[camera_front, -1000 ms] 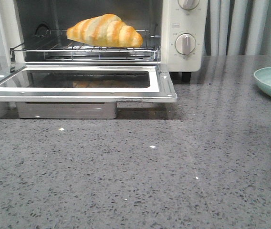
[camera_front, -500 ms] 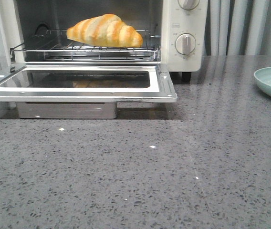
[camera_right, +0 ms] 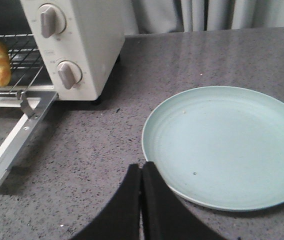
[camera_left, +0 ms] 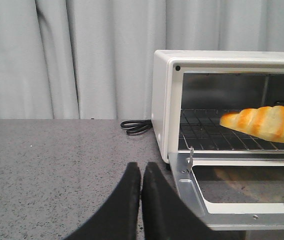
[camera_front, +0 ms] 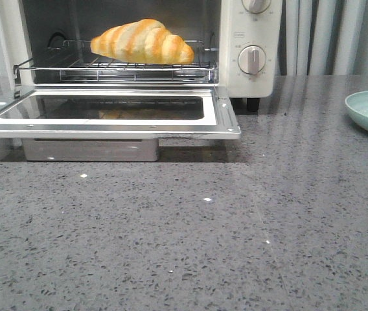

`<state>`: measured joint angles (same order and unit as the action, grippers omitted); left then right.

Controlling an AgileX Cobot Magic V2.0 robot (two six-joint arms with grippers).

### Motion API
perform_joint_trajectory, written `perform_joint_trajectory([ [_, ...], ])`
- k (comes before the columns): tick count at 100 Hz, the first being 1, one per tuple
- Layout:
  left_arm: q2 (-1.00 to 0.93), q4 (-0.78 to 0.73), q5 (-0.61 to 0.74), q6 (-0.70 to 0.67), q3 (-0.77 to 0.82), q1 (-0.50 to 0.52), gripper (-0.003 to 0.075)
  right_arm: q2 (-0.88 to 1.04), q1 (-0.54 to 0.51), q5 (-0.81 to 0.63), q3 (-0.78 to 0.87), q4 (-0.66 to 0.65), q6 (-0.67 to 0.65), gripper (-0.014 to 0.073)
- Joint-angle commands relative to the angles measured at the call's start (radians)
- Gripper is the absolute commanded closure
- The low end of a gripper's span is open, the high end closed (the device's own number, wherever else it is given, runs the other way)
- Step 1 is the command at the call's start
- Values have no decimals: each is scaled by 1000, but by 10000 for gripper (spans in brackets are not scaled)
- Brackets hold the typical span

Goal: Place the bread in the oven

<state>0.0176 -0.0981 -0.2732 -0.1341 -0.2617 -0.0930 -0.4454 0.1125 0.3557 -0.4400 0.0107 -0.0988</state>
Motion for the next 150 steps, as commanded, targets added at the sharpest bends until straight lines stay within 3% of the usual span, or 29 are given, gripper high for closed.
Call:
perform_joint_trajectory([
  [1,17,7,78,-6,-24,1,741,44,-46,-116,18,19,10,661],
  [38,17,7,78,-6,-24,1,741,184,-144,-152,154,19,10,661],
  [58,17,7,78,-6,-24,1,741,281,-164,-254,245,19,10,661],
  [113,17,7,78,-6,-24,1,741,384,-164,-465,407,-91,43,662],
  [150,17,7,78,-6,-24,1,741,463,-165,-471,476,-141,43,662],
])
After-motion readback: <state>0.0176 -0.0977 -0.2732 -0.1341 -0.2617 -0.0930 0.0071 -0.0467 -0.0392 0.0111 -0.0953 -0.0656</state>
